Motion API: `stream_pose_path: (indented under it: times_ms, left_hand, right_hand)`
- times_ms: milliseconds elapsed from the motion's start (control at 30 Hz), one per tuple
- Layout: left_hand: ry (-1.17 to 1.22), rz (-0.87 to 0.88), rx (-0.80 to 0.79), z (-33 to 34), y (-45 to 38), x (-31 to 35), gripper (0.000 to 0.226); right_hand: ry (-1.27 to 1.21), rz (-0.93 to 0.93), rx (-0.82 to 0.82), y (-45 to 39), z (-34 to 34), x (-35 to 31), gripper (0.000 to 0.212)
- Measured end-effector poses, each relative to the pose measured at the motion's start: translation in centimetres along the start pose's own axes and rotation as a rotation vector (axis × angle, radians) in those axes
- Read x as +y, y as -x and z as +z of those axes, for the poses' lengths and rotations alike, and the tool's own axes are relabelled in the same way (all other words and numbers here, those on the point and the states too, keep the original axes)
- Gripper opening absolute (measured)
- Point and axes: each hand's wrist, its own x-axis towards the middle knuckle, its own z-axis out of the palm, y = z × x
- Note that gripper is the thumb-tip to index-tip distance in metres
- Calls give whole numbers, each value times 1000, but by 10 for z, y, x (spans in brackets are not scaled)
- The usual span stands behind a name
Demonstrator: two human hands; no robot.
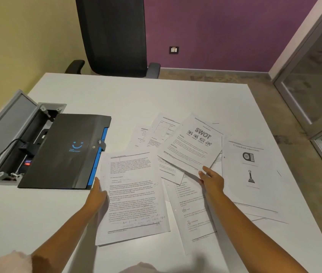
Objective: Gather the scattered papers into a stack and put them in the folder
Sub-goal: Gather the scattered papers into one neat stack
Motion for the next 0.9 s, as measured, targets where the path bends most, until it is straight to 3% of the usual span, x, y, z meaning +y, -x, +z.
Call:
stream_pose_path:
  times_ms: [167,267,367,467,567,667,833,900]
  left_hand:
    - [-49,-13,44,2,-4,-2,52]
    - [-55,-29,89,-1,-9,-3,5]
    - [-36,-17,285,-5,-9,0,5]
    - [-70,29,428,-6,-8,2,44]
    - [83,72,272,-3,-6,10,48]
    - [201,-6,27,5,-3,16,31]
    - [224,-81,-34,16,-1,23,38]
    - [396,-118,-95,14,0,30,39]
  right_hand:
    - [-18,13,-32,10,1,-6,45]
    - [-185,88,-124,18,5,-16,49]
    - [-256,73,-238,24,10,-23,50]
    - [-181,-41,-297,30,15,-28,50]
    - [-166,-144,-316,37,19,-32,47]
    - [-227,-205,-367,48,25,-44,43]
    - [-37,-478,-440,80,35,-75,45]
    - [6,-572,-529,97,40,-88,45]
